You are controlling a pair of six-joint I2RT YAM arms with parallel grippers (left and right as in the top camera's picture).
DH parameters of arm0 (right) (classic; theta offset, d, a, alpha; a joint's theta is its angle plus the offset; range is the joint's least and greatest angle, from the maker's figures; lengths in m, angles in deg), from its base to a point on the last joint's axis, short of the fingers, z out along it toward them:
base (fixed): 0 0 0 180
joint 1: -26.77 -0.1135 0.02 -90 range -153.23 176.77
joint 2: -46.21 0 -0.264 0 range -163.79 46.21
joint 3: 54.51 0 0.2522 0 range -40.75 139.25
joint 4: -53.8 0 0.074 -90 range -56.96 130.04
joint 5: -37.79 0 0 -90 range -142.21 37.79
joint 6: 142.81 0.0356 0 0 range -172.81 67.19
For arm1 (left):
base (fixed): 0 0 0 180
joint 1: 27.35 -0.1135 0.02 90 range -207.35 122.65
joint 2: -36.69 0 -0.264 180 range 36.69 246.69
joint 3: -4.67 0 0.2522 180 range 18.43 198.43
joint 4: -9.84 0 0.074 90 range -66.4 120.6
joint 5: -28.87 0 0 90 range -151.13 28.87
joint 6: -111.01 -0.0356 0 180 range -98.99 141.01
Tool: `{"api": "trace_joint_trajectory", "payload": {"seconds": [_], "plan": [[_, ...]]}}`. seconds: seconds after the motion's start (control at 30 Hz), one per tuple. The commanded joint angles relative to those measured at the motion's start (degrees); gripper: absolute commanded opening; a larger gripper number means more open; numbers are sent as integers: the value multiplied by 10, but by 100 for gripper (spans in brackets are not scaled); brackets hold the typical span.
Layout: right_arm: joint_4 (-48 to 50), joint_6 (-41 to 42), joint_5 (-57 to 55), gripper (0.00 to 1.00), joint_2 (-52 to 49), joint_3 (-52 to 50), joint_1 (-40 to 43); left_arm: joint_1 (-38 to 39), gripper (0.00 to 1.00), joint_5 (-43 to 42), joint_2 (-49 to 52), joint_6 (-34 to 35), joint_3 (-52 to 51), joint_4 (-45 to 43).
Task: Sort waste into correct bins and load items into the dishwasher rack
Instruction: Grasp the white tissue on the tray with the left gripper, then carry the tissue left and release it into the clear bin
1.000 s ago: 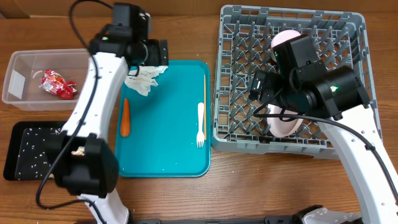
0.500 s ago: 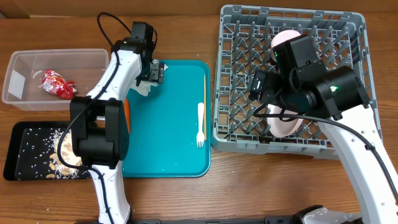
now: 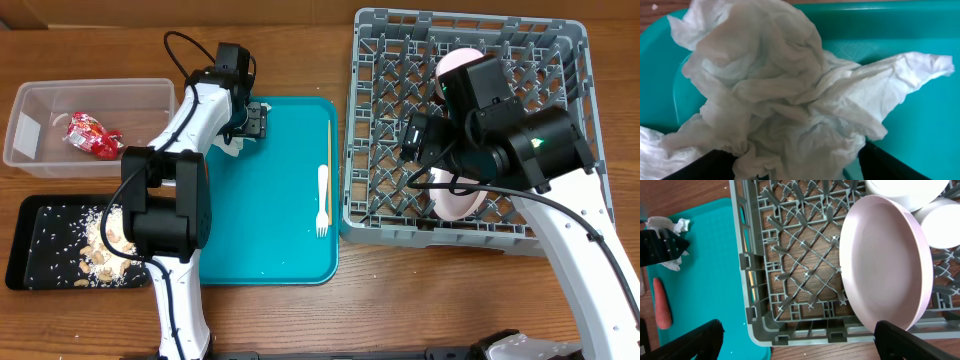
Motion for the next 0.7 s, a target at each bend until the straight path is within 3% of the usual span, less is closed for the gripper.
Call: {"api": "trace_joint_trajectory", "payload": {"seconds": [0.0, 0.13, 0.2, 0.67], "plan": [[3, 0, -6, 100, 0, 8, 0, -1, 58, 1, 9, 4, 0, 0], [3, 0, -6, 100, 0, 8, 0, 0, 13, -1, 6, 4, 1, 7], [3, 0, -6, 100, 0, 8, 0, 4, 4, 0, -1, 4, 14, 30], [3, 0, -6, 100, 0, 8, 0, 7, 4, -5, -40, 24, 275, 262]]}}
